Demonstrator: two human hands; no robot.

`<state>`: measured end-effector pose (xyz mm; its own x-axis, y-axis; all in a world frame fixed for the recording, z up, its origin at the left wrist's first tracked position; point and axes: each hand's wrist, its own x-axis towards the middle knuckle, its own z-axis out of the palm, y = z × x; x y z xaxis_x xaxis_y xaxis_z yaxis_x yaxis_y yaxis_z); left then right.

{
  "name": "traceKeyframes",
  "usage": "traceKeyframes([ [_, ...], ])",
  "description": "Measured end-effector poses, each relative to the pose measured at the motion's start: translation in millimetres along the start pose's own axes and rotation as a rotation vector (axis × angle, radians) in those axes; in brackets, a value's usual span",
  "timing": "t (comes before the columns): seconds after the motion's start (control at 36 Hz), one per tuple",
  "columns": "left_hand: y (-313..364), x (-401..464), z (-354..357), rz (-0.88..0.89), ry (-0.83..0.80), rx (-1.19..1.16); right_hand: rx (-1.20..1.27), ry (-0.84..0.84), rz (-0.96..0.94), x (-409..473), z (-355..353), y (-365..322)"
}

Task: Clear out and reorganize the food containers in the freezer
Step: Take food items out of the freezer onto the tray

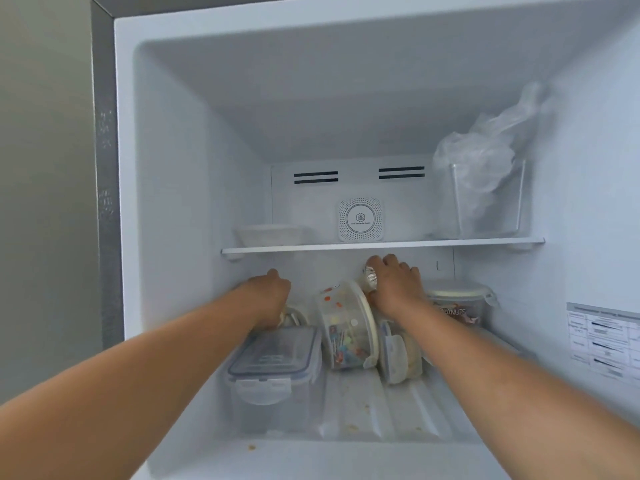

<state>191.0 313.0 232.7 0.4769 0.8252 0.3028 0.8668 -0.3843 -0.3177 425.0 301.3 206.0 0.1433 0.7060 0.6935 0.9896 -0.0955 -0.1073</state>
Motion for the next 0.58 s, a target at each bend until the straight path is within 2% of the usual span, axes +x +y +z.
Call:
traceKeyframes([
  [0.19,-0.9,-13.4,-7.8,0.009,0.052,-0.301,0.163,0.099,0.067,-15.3,-6.8,5.5],
  [0.39,10.1,-45.0,-15.3,0.13,0.122,-0.691,0.347,0.202,0.063,-35.6,-25.5,-4.9],
  [0.47,11.9,-64.0,-17.9,0.19,0.105,-0.875,0.417,0.202,0.054,-53.1,-39.4,-15.5],
  [0.58,9.5,-94.7,-19.2,0.206,0.243,-0.773,0.543,0.179,0.048,-87.5,-65.0,-29.4],
])
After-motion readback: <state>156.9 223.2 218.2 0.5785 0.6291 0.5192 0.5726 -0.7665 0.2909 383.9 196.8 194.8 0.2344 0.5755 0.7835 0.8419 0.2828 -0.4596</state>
